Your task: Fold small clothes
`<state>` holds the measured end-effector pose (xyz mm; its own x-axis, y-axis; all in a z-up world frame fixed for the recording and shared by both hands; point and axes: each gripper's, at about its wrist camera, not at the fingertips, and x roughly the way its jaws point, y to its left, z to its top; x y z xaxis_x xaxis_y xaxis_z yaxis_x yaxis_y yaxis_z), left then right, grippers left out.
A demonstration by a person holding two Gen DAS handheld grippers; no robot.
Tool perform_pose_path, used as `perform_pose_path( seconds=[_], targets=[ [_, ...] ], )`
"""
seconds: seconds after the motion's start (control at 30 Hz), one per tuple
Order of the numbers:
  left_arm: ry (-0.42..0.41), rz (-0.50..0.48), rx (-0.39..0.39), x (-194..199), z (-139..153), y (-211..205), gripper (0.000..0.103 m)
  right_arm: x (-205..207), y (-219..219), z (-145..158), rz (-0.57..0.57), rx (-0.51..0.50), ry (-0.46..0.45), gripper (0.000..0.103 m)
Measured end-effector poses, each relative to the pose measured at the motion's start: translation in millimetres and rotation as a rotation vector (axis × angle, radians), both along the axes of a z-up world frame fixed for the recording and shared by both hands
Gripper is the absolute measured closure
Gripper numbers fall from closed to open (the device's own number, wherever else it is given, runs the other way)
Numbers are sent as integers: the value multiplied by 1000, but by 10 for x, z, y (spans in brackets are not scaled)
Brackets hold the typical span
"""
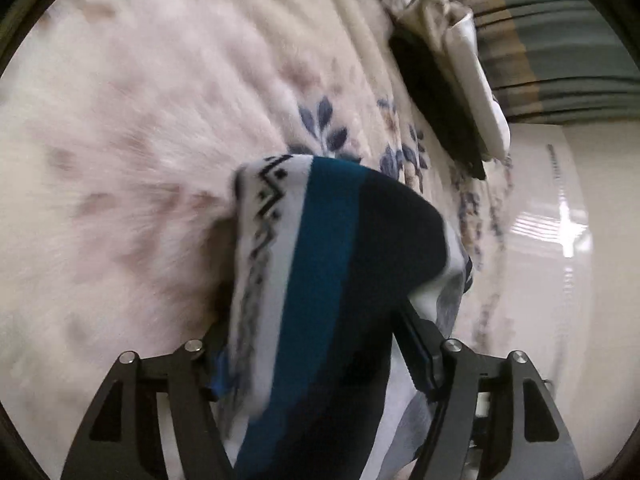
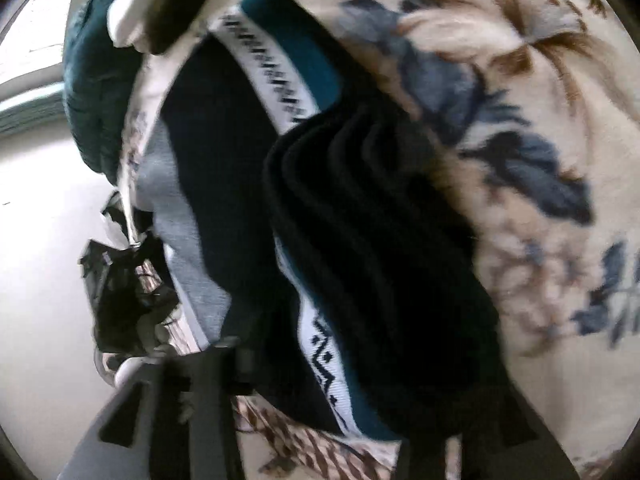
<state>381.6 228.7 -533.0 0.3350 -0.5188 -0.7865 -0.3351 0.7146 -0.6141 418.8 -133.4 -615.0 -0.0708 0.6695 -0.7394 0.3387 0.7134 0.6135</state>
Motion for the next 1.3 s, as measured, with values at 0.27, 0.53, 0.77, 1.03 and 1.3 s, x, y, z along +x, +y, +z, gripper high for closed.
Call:
perform_pose_path(
  seconds=[0.27, 0.53, 0.77, 1.03, 1.3],
  targets=[
    [90, 116, 423, -1031, 344, 67, 24, -23, -778, 515, 140, -198, -71, 38],
    [222, 98, 449, -1258, -451, -16, 0, 1070, -570, 719, 134, -233, -301, 38],
    [282, 127, 499, -1036, -563, -132, 0, 1859, 139, 380, 255, -214, -294, 89],
    [166, 177, 397, -666, 127, 24, 2, 1931, 140, 786, 218, -319, -448, 90],
    [64, 103, 150, 987, -197, 35, 35, 2089, 229, 576, 230, -319, -394, 90]
  ],
)
